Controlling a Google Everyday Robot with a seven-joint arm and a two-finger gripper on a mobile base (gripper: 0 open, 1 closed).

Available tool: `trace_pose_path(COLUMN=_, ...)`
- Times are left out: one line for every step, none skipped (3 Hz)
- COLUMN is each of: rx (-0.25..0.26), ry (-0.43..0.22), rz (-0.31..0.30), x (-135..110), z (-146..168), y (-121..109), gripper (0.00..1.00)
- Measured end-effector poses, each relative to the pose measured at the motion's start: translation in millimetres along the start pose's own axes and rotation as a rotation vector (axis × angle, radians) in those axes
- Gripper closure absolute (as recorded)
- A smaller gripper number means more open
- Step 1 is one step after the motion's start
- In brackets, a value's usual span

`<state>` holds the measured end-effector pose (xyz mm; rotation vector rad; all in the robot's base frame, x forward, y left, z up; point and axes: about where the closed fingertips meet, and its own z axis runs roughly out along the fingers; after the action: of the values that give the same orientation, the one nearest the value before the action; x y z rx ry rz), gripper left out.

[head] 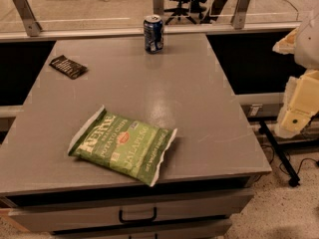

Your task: Move green jalapeno chip bag near pepsi can

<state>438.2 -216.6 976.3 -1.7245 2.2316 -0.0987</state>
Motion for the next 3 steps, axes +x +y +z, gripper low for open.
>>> trace_pose_path(rx=0.000, ry=0.000, rz=0.000, x=0, z=0, y=0, gripper=0.00)
trace_pose_path(rx=-0.004, ry=-0.018, rz=0.000, x=-1, z=2, y=0, gripper=0.00)
trace_pose_path(rx=-0.101, ry=-0.124, rz=-0.041, x=-21, z=44, y=15, gripper=0.00)
